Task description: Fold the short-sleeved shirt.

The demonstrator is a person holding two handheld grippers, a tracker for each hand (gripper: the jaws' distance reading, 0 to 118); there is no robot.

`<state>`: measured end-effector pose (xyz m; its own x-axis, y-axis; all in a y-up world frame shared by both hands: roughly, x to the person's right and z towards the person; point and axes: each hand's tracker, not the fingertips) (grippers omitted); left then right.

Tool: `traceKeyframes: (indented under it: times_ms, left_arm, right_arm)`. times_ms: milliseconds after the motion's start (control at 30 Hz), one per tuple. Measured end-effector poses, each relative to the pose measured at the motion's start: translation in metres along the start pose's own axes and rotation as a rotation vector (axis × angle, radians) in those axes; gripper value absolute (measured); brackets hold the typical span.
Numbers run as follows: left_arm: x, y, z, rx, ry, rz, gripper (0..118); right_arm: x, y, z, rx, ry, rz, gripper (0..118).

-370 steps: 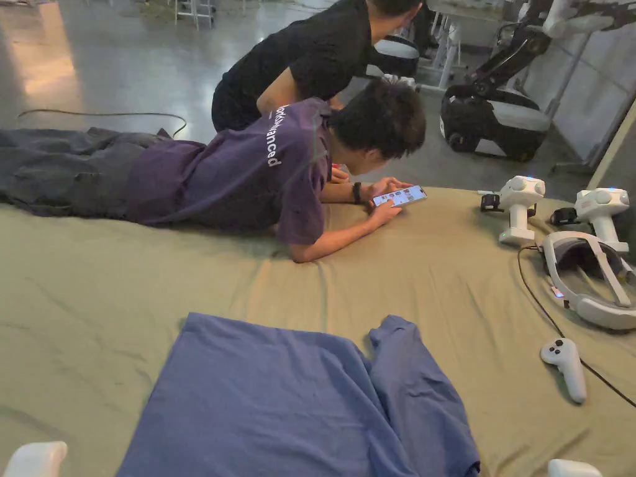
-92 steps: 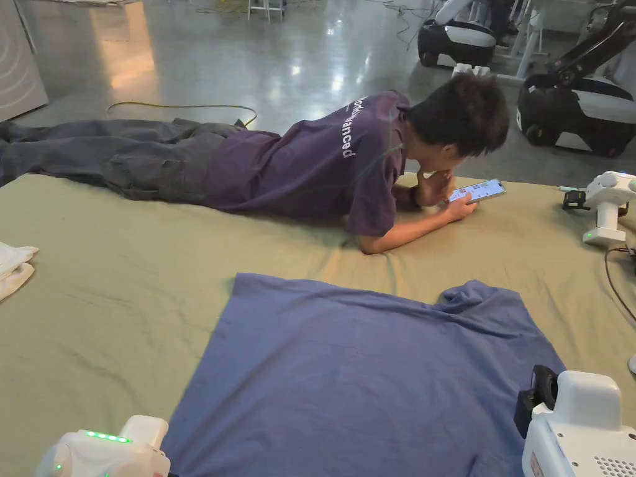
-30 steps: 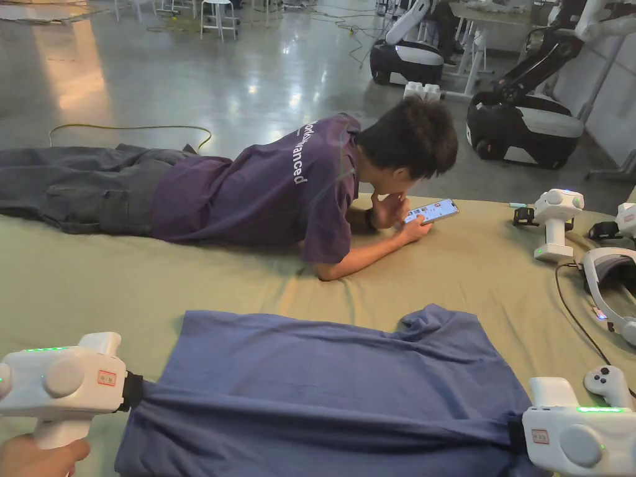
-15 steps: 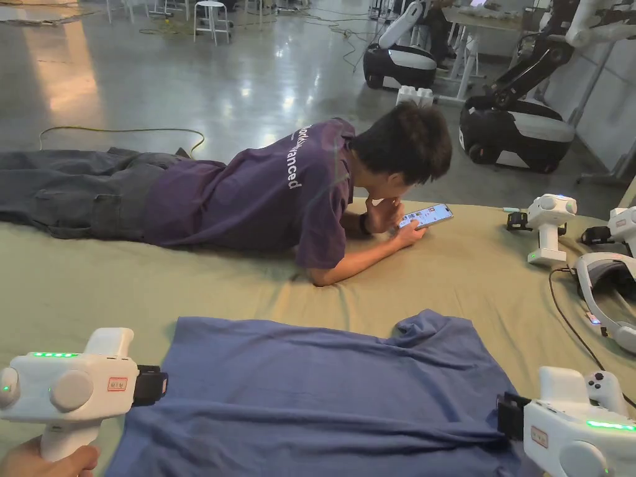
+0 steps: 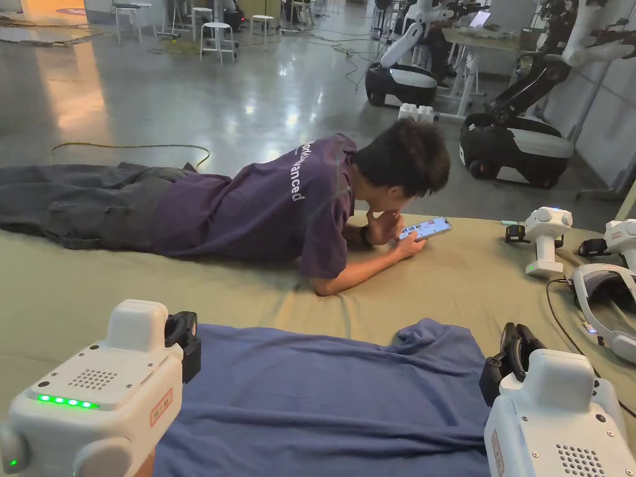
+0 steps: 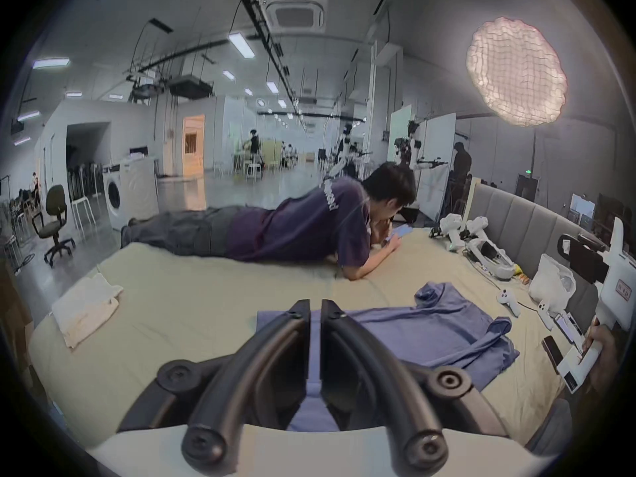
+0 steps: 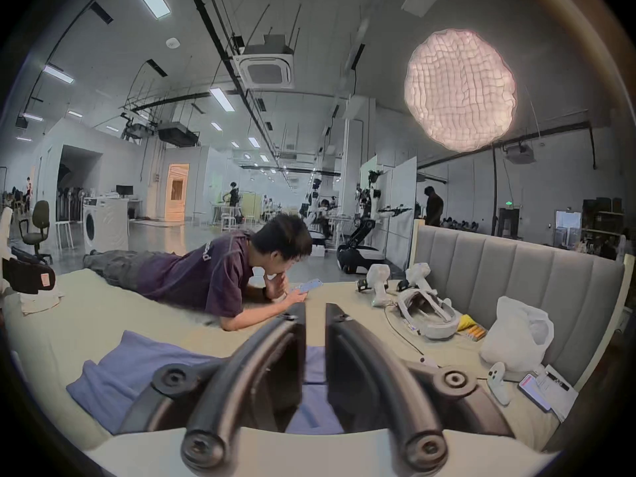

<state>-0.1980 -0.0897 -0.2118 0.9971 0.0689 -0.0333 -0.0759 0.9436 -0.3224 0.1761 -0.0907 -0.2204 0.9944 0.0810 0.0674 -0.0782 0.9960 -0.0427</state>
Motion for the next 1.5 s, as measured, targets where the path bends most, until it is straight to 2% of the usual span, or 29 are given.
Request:
traceKeyframes:
  times_ms: [233,333,600,700,733,800,900,967,1033,1167,1200,1267,1333,1400,1433,1467,1500]
  left_arm:
    - [0.005,-0.001,0.023,0.034,0.017,-0.041,0]
    - [-0.015,-0.016,0.018,-0.082,0.043,-0.033,0]
    - [-0.084,-0.084,-0.026,-0.551,0.079,0.076,0]
    - [-0.103,-0.103,-0.043,-0.634,0.094,0.14,0]
    - [-0.109,-0.107,-0.051,-0.666,0.117,0.154,5]
    - [-0.116,-0.116,-0.063,-0.725,0.135,0.187,28]
    - [-0.125,-0.126,-0.082,-0.78,0.114,0.26,55]
    - [-0.127,-0.134,-0.089,-0.804,0.099,0.306,62]
    - [-0.125,-0.144,-0.101,-0.879,0.122,0.311,62]
    - [-0.103,-0.144,-0.097,-0.832,0.2,0.218,61]
    - [-0.097,-0.147,-0.093,-0.821,0.221,0.198,58]
    - [-0.086,-0.149,-0.093,-0.819,0.222,0.132,45]
    - [-0.079,-0.15,-0.091,-0.805,0.191,0.07,19]
    - [-0.077,-0.149,-0.089,-0.798,0.145,0.065,9]
    - [-0.079,-0.149,-0.088,-0.803,0.128,0.072,9]
    - [-0.082,-0.148,-0.086,-0.8,0.118,0.081,9]
    - [-0.085,-0.147,-0.084,-0.799,0.119,0.086,9]
  right_arm:
    - [-0.002,0.003,0.009,0.009,0.038,-0.037,0]
    - [0.0,0.0,0.01,-0.003,0.048,-0.03,0]
    - [0.006,-0.016,0.005,-0.074,0.03,0.009,0]
    - [0.008,-0.023,0.004,-0.107,0.025,0.029,0]
    - [0.009,-0.026,0.004,-0.117,0.02,0.035,0]
    - [0.011,-0.031,0.004,-0.141,0.015,0.041,0]
    - [0.015,-0.04,0.005,-0.179,0.001,0.055,0]
    - [0.018,-0.046,0.005,-0.202,-0.007,0.064,0]
    - [0.022,-0.051,0.006,-0.226,-0.016,0.067,0]
    - [0.03,-0.06,0.013,-0.253,-0.037,0.068,0]
    - [0.032,-0.062,0.014,-0.26,-0.045,0.072,0]
    - [0.036,-0.068,0.014,-0.284,-0.052,0.077,0]
    - [0.044,-0.075,0.011,-0.337,-0.062,0.066,0]
    - [0.055,-0.079,0.004,-0.42,-0.077,0.015,2]
    - [0.064,-0.082,0.0,-0.465,-0.06,-0.02,12]
    - [0.071,-0.084,-0.004,-0.495,-0.046,-0.038,32]
    - [0.079,-0.088,-0.009,-0.524,-0.041,-0.043,59]
